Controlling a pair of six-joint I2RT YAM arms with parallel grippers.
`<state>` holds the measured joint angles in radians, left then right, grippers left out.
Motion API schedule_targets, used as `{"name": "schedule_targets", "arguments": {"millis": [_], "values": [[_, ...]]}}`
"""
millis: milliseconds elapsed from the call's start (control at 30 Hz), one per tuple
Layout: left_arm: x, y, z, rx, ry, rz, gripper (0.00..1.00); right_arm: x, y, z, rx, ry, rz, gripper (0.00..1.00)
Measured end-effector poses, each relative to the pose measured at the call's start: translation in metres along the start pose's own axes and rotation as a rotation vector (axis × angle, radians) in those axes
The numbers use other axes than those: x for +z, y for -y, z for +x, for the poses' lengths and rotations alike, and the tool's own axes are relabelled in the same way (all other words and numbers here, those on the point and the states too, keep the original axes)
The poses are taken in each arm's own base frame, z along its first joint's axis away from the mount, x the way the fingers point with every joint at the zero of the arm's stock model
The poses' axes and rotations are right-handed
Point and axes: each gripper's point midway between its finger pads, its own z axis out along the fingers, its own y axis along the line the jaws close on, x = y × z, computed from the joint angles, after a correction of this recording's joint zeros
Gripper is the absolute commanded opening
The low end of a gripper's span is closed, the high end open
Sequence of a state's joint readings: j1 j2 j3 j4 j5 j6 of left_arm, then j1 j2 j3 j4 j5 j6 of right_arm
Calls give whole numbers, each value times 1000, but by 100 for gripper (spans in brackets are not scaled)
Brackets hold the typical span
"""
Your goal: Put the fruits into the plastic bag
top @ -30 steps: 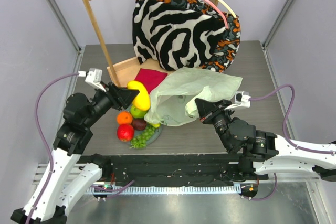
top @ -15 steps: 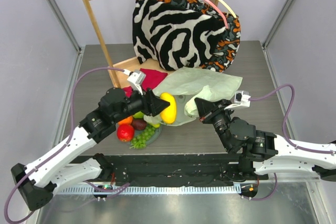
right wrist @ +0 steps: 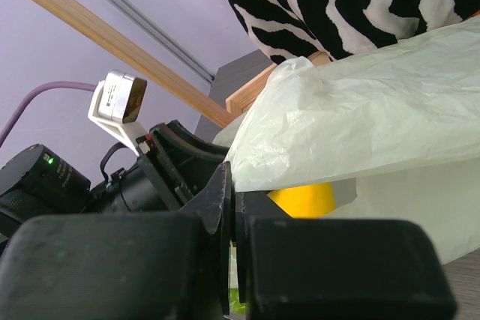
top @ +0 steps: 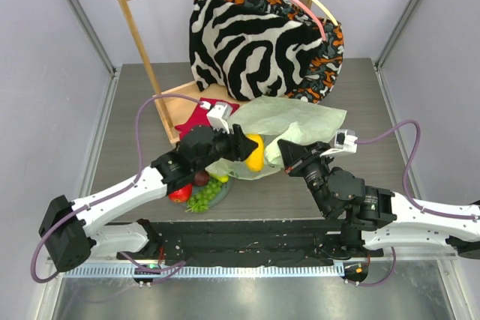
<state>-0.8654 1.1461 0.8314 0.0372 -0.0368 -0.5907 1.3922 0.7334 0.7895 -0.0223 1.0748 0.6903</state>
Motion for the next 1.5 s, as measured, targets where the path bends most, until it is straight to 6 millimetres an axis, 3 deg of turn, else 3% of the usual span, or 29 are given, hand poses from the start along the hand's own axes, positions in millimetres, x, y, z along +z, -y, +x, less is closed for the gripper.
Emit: {"name": "schedule_targets", "arguments": {"millis": [133, 233, 467, 900, 1100, 1300, 1500], "values": [[18, -2, -15, -32, 94, -17, 25, 1, 0, 3, -6, -5, 2, 1], [36, -4, -14, -48, 123, -23, 27, 2, -1, 6, -6, -8, 2, 1], [64, -9, 25, -48, 66, -57, 34, 3, -3, 9, -1, -13, 0, 1], [85, -32, 80, -44, -44, -125, 72, 5, -3, 18, 4, -27, 6, 1], [89, -34, 95, -43, -92, -118, 84, 5, 2, 23, 5, -37, 17, 1], [88, -29, 99, -31, -116, -86, 88, 3, 11, 28, -11, -47, 36, 1], [64, 0, 81, 21, -116, 44, 95, -2, 21, 14, 7, -18, 54, 1]]}}
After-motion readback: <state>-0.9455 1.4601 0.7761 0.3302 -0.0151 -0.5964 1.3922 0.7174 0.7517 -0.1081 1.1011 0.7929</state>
